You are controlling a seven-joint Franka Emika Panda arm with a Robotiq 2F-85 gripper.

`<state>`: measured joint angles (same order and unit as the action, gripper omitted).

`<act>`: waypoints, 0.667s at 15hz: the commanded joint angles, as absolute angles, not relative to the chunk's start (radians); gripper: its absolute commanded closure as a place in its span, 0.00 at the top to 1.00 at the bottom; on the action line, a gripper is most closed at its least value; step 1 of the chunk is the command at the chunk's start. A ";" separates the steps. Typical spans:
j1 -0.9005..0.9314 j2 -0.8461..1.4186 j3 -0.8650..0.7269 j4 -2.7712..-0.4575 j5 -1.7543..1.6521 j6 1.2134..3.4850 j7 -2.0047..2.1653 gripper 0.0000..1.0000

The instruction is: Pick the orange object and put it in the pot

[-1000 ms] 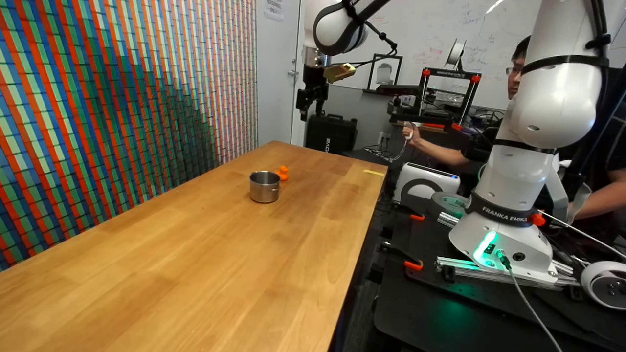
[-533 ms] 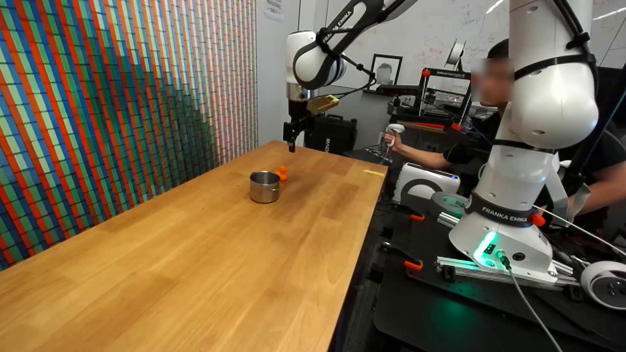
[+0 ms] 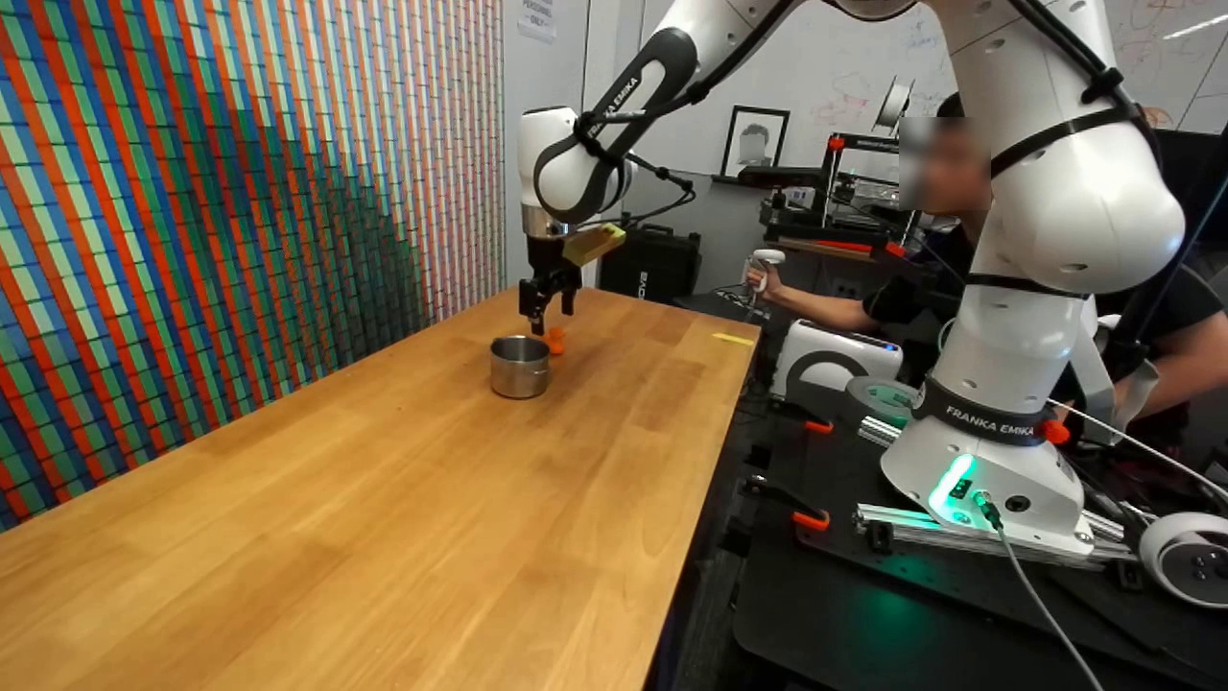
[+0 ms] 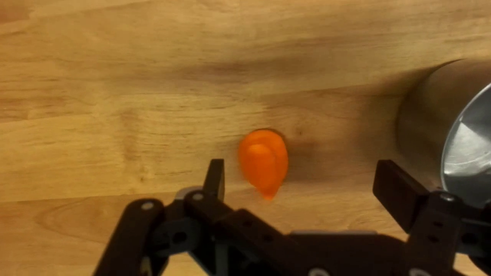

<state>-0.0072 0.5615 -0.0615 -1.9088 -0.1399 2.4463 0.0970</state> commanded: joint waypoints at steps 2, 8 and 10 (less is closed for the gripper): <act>-0.001 0.654 -0.106 -1.801 -0.160 2.437 0.107 1.00; -0.022 0.690 -0.105 -1.809 -0.128 2.440 0.097 1.00; -0.014 0.695 -0.106 -1.822 -0.133 2.470 0.105 0.74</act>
